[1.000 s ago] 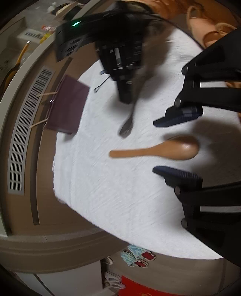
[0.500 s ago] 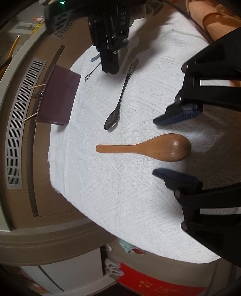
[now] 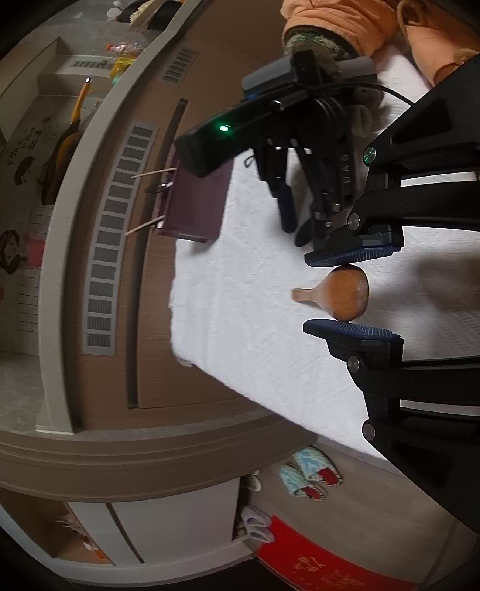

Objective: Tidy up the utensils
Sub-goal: 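Grasp the metal spoon with the right gripper while the left gripper lifts the wooden spoon, then lift both held spoons and carry them over the purple caddy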

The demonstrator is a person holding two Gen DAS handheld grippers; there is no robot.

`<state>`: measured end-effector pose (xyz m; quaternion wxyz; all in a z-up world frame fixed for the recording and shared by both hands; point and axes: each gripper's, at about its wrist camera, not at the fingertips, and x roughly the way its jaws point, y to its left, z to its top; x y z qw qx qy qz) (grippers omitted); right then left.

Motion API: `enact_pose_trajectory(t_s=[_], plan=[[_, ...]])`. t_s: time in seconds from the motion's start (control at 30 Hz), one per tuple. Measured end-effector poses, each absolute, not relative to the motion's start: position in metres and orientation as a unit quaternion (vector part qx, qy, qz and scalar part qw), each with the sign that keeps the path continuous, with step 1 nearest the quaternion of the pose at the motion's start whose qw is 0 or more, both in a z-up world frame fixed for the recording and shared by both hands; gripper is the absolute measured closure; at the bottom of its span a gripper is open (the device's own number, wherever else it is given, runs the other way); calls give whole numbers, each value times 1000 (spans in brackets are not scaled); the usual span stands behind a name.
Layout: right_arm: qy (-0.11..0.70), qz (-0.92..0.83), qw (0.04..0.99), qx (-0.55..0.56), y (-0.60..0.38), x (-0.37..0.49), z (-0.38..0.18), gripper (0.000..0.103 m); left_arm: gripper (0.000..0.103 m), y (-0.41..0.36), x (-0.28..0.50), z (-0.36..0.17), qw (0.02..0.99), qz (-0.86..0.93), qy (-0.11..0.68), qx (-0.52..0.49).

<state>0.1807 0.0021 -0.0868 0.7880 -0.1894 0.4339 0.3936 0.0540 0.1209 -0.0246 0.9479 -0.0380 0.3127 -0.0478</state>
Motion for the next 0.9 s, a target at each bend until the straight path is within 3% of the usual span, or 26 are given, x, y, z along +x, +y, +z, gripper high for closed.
enact_pose_trajectory(t_s=[0.03,0.13,0.43,0.9], plan=[[435,394,787,-189,1,181,-87,57,73,121,55,-22,949,-50,308,-37],[436,395,784,-198,-1,179,-85,76,73,120,57,-14,954,-51,292,-37],[424,390,801,-161,-31,173,-63,77,74,103,79,11,965,-74,253,-23],[339,312,885,-63,-140,146,29,77,74,37,99,59,954,-165,249,-8]])
